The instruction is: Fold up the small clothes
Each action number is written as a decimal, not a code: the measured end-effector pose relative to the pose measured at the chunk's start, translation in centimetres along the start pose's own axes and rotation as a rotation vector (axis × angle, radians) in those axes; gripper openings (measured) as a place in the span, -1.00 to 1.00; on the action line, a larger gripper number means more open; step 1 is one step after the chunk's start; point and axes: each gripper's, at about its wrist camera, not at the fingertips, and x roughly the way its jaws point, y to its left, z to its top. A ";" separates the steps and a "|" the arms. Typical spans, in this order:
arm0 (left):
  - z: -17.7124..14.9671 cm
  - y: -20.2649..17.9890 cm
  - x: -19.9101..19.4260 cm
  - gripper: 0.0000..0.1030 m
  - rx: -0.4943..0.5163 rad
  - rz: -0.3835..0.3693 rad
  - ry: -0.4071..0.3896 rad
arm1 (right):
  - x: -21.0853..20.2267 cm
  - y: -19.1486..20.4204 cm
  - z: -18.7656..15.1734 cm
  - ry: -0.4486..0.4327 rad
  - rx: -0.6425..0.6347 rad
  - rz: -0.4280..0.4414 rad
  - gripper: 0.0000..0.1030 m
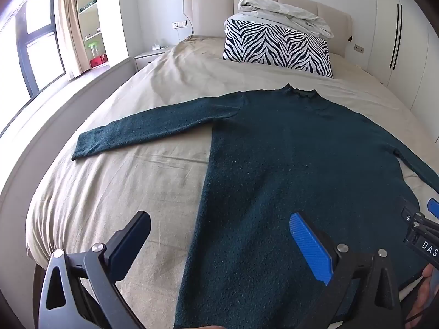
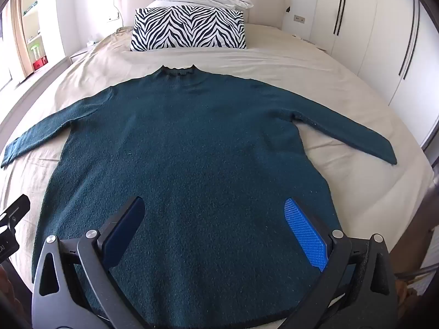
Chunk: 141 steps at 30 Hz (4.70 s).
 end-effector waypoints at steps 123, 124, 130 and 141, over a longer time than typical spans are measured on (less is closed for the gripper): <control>0.5 -2.5 3.0 1.00 0.037 -0.079 0.004 | 6.4 -30.9 -0.9 -0.099 0.857 0.216 0.91; 0.9 -2.5 3.4 1.00 0.017 -0.116 0.007 | 7.4 -33.8 -1.2 -0.112 0.943 0.246 0.88; 3.3 -3.8 6.0 1.00 -0.064 -0.269 0.029 | 14.4 -44.7 -2.7 -0.096 1.238 0.313 0.59; 6.1 -6.8 10.8 0.99 -0.109 -0.476 0.177 | 21.9 -51.6 -1.0 -0.156 1.326 0.254 -0.50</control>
